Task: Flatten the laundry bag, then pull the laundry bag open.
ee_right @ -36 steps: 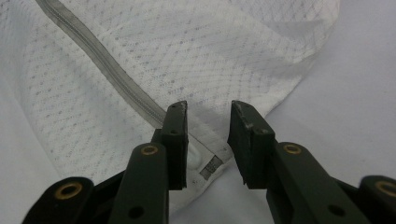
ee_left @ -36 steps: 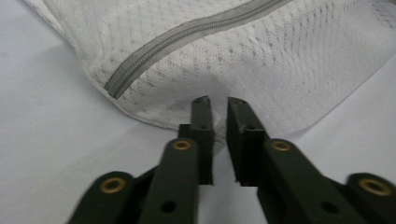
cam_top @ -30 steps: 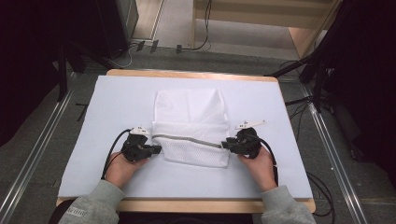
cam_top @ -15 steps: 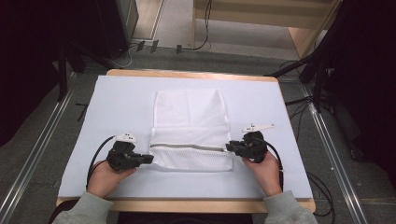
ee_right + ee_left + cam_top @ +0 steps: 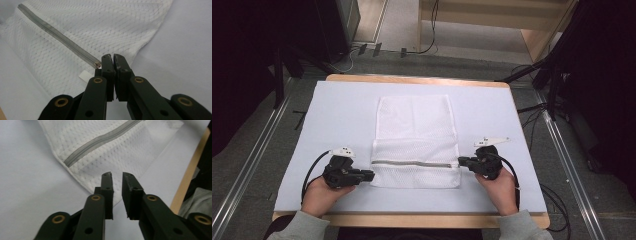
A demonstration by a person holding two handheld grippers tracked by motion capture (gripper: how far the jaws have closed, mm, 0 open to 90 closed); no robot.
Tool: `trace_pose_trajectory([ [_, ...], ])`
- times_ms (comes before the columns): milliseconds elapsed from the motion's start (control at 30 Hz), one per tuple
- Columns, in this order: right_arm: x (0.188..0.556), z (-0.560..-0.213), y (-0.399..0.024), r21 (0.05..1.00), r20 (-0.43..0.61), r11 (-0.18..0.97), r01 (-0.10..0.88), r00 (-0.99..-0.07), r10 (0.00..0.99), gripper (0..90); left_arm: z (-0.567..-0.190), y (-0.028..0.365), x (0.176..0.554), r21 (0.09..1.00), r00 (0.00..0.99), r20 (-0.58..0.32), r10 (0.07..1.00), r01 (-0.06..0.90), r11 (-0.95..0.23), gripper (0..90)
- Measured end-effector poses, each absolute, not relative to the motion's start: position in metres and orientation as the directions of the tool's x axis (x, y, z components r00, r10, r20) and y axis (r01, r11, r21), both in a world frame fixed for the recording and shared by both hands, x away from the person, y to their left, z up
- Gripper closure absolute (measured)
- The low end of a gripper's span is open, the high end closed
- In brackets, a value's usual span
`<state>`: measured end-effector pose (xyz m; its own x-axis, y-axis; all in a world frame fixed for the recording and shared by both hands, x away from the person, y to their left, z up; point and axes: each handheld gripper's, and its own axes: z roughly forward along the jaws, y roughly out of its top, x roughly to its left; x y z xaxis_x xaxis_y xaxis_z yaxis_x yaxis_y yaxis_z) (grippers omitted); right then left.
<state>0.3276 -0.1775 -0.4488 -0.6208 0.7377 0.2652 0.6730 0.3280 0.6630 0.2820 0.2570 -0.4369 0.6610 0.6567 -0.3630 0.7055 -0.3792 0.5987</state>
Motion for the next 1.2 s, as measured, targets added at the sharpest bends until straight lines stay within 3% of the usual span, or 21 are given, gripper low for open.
trace_pose_trajectory([
  [200, 0.341, -0.455, -0.175, 0.661, 0.241, 0.335, 0.672, -0.612, 0.753, 86.8, -0.433, 0.259, 0.291, 0.642, 0.655, -0.399, 0.642, 0.699, -0.314, 68.7],
  [600, 0.366, -0.471, -0.154, 0.642, 0.210, 0.375, 0.669, -0.624, 0.753, 89.2, -0.435, 0.251, 0.318, 0.650, 0.643, -0.342, 0.685, 0.688, -0.321, 58.8],
  [1200, 0.340, -0.472, -0.152, 0.632, 0.246, 0.389, 0.670, -0.649, 0.720, 90.0, -0.433, 0.188, 0.351, 0.677, 0.732, -0.307, 0.609, 0.617, -0.400, 56.6],
])
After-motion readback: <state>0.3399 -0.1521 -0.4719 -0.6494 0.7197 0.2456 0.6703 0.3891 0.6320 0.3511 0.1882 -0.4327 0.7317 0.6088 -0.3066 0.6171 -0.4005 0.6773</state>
